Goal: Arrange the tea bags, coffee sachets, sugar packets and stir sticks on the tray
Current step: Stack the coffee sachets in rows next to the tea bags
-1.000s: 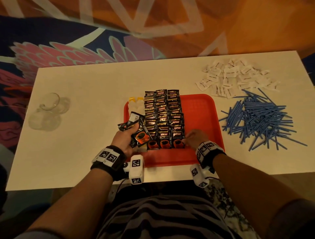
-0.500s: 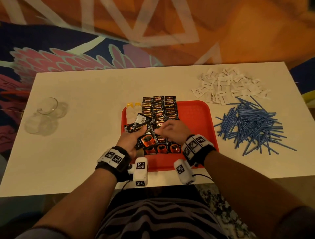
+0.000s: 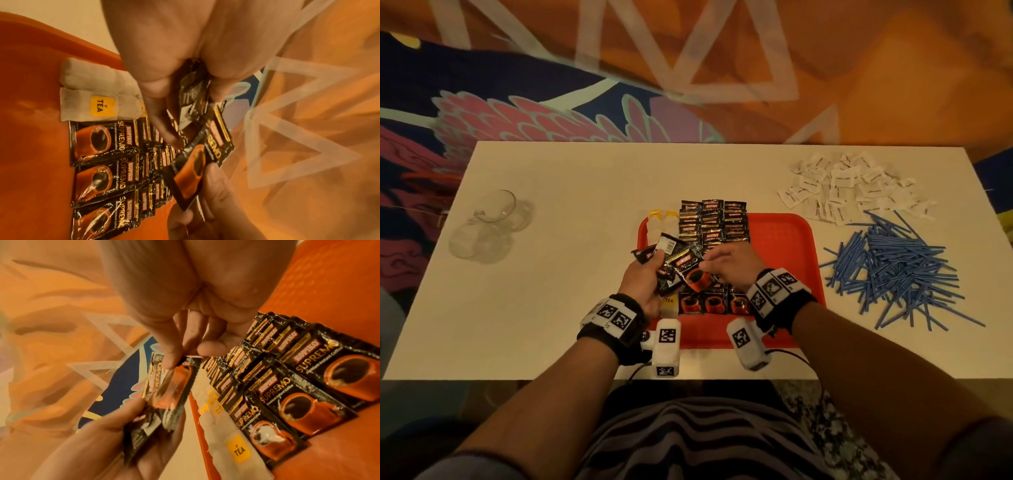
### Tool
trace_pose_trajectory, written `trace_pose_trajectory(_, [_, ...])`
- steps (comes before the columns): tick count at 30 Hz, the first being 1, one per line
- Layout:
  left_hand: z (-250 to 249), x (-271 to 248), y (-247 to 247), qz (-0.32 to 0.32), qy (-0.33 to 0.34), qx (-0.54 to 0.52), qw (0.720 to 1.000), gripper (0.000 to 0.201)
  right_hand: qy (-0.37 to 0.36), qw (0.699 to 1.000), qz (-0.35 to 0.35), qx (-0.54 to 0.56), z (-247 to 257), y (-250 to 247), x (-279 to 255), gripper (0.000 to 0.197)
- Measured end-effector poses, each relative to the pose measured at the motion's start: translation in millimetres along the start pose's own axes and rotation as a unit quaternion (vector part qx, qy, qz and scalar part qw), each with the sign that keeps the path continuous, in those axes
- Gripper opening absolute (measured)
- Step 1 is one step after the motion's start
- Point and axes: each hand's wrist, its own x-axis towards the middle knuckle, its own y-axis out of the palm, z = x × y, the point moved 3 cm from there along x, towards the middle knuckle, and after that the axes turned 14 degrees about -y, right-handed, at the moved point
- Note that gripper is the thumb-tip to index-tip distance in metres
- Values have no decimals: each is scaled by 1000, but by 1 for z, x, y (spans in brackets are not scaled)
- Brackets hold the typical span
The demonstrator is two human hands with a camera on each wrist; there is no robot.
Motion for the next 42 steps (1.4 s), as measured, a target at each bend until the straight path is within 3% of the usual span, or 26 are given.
trace_pose_trajectory(3, [-2, -2, -7, 18, 3, 5, 1000, 23, 6, 1000, -8, 4, -2, 7, 3, 7])
trace_pose_trajectory(6, [-1, -2, -8, 28, 33, 81, 996, 28, -1, 1000, 5, -13, -2, 19, 5, 9])
trace_pose_trajectory(12, [-4, 3, -16, -32, 50, 53, 997, 20, -8, 997, 74, -6, 4, 35, -4, 17])
trace_pose_trajectory(17, [4, 5, -20, 12, -35, 13, 999, 31, 9, 997, 37, -62, -5, 37, 0, 18])
trace_pose_trajectory(25, [9, 14, -45, -18, -17, -13, 1000, 23, 70, 986, 37, -145, -50, 48, -16, 33])
trace_pose_trajectory(30, [10, 14, -65, -9, -23, -3, 1000, 20, 116, 979, 24, -168, -78, 61, -28, 15])
trace_pose_trajectory(35, [8, 13, -84, -54, -28, 5, 998, 25, 147, 974, -11, -174, -88, 74, -24, 17])
trace_pose_trajectory(42, [7, 18, -96, -41, -17, 27, 999, 15, 165, 968, -53, -180, -96, 78, -17, 21])
